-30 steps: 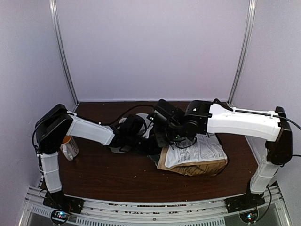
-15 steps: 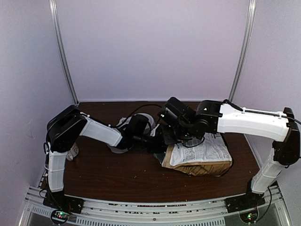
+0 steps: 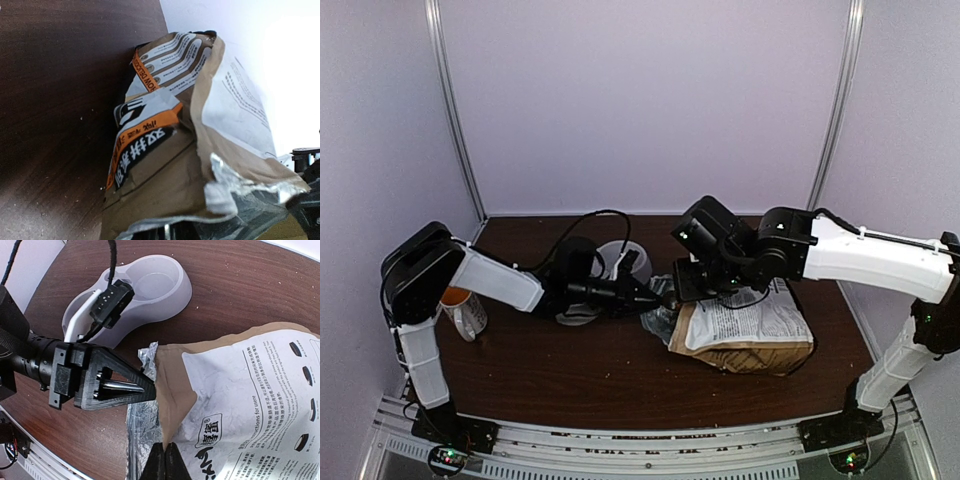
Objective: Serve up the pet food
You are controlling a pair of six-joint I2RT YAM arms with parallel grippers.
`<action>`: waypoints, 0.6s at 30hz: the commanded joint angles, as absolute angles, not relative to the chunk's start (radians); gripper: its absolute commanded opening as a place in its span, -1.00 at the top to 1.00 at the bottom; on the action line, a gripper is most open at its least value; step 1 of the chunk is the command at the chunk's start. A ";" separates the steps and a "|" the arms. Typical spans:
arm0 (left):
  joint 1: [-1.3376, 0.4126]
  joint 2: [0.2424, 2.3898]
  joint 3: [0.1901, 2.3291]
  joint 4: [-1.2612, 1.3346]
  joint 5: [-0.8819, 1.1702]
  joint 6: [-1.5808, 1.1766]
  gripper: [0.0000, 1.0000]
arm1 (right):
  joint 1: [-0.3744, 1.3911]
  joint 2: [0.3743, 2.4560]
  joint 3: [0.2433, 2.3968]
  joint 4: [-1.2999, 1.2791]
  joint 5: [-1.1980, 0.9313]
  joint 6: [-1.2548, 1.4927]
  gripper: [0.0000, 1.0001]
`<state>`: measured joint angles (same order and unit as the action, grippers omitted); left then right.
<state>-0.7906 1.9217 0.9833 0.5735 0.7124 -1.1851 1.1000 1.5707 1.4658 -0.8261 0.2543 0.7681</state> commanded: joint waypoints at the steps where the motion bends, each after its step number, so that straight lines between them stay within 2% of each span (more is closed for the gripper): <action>1: -0.762 1.850 0.938 0.624 0.731 -1.193 1.00 | 1.096 1.521 1.485 -0.725 0.259 0.777 1.00; 12: -0.694 1.683 0.836 0.482 0.749 -1.123 1.00 | 1.085 1.535 1.515 -0.738 0.277 0.762 1.00; 18: -0.675 1.616 0.780 0.500 0.793 -1.125 1.00 | 1.080 1.540 1.531 -0.752 0.282 0.754 1.00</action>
